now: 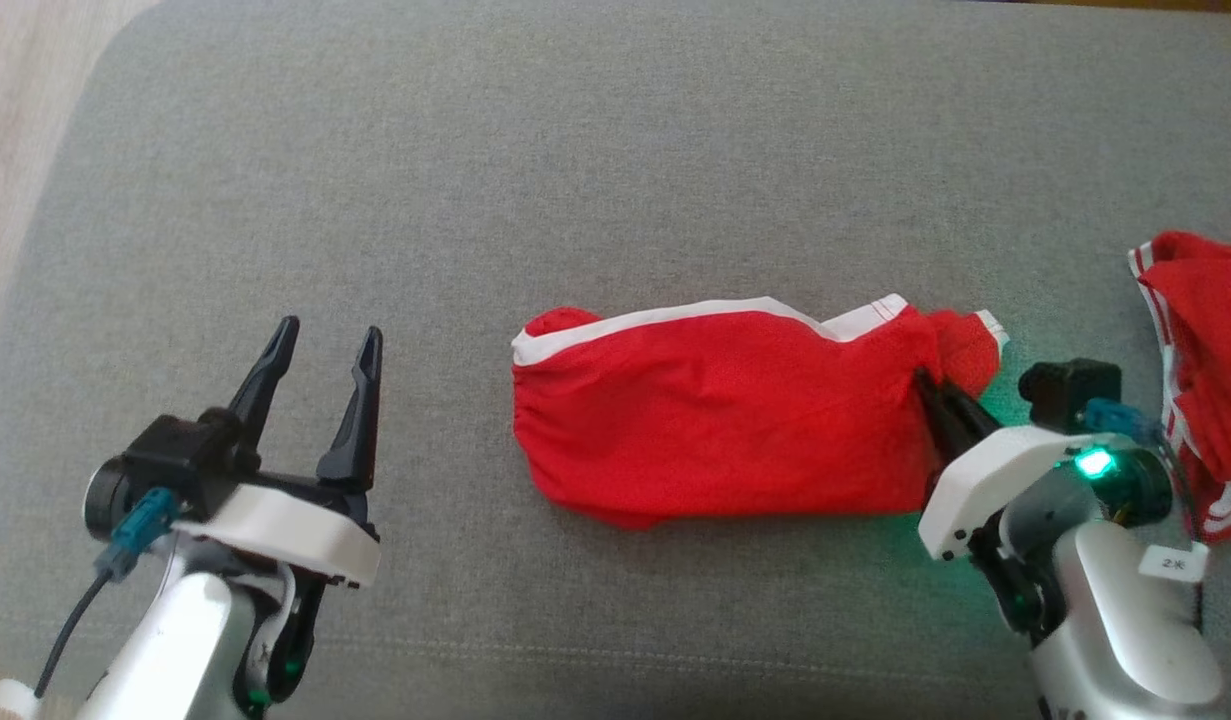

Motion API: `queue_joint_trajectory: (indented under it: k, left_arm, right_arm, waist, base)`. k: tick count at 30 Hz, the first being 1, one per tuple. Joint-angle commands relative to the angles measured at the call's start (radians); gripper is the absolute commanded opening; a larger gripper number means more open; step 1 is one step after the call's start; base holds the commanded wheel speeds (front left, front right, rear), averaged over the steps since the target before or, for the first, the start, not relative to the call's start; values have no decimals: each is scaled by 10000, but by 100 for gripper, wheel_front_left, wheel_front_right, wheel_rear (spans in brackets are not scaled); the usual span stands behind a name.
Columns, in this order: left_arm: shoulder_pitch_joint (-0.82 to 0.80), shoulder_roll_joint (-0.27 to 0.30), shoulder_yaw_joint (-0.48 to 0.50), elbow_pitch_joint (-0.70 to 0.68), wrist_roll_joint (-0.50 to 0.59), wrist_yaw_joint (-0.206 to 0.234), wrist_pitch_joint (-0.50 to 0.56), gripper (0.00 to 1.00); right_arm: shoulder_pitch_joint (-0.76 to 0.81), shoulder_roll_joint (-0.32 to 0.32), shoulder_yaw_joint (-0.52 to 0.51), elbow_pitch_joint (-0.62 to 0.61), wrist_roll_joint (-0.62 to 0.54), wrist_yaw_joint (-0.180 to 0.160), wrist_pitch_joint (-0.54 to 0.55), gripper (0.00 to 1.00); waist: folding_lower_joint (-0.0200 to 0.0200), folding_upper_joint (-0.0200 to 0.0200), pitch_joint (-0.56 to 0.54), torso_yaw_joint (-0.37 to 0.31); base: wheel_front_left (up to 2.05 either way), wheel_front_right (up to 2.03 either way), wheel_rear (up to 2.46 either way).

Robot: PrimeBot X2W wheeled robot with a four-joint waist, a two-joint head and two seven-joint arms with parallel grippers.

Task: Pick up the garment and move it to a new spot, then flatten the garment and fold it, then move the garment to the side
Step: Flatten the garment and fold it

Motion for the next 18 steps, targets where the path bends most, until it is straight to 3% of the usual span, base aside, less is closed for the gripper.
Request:
queue_joint_trajectory:
  k: [1,6,11,18]
  left_arm:
    - [-509,210,427,-245,-5,-12,-100,100]
    - [-436,256,468,-195,-22,4,-143,100]
    - [-341,310,476,-201,-50,32,-155,100]
    - [-322,359,436,-234,-86,53,-115,100]
  right_arm:
    - [-191,-108,157,-467,22,-7,-202,0]
    - [460,-4,-332,-1655,-237,-7,-553,0]
    - [1567,180,-907,-2672,-353,-7,-189,0]
    - [2449,387,-1101,-2363,-409,-7,217,0]
  waist:
    - [0,0,-23,-23]
    - [0,0,-107,-137]
    - [0,0,-188,-235]
    - [0,0,-237,-323]
  base:
    - [0,0,0]
    - [0,0,0]
    - [0,0,0]
    - [0,0,0]
